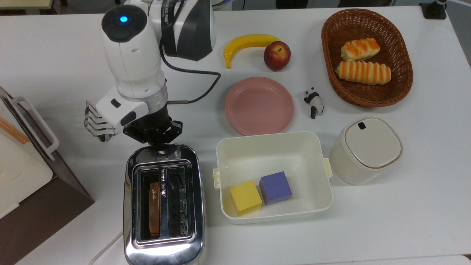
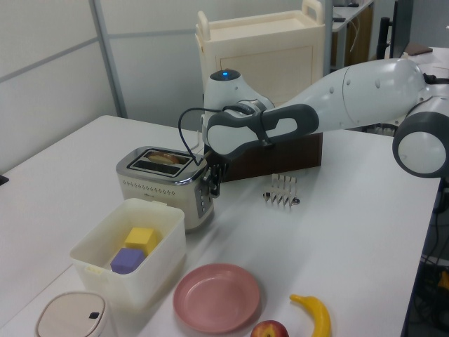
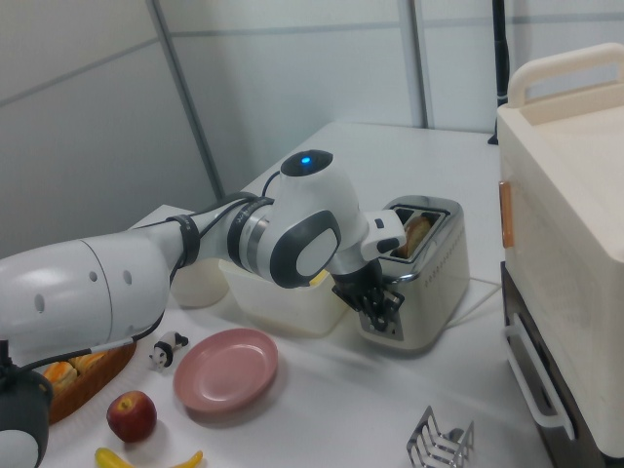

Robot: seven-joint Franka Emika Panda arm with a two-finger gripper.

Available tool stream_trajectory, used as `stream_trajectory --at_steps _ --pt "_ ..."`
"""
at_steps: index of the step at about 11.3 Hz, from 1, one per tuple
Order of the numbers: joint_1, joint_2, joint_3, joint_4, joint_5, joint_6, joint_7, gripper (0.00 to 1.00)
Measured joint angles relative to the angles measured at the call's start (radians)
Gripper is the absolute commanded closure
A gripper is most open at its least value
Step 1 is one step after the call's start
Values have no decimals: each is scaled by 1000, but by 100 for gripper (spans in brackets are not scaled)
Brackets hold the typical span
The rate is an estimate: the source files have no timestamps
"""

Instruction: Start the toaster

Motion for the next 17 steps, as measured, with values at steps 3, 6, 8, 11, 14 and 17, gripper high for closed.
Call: stream_trajectory --at_steps 3,6,8,11,14,17 --pt "0 15 0 0 -9 5 0 100" --pt "3 29 3 -1 -45 12 0 100" --pt "3 27 3 -15 -48 31 0 100" --pt "3 22 3 -17 -48 36 0 98" --pt "-1 -8 -6 -7 -48 64 0 97" --pt "-1 -98 -6 -3 -48 -82 0 88"
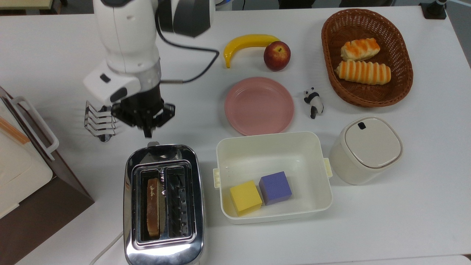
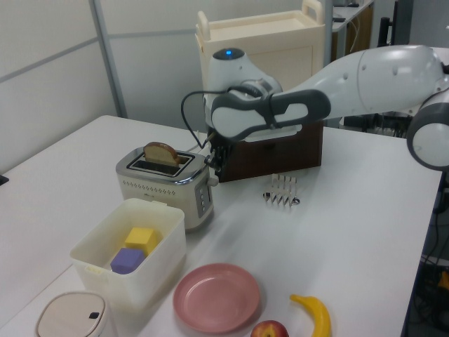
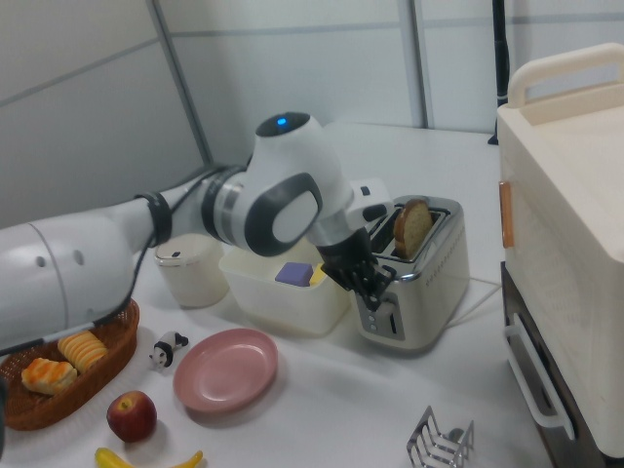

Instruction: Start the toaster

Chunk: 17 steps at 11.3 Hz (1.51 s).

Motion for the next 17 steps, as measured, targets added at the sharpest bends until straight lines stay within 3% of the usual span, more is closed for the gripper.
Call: stream_trajectory --at_steps 1,5,7,17 --pt "0 -27 0 1 0 -58 0 82" --pt "-1 -134 0 5 0 -202 0 19" --pt "-1 -167 -1 6 0 -252 0 0" --pt "-15 -168 -2 5 4 -345 -49 0"
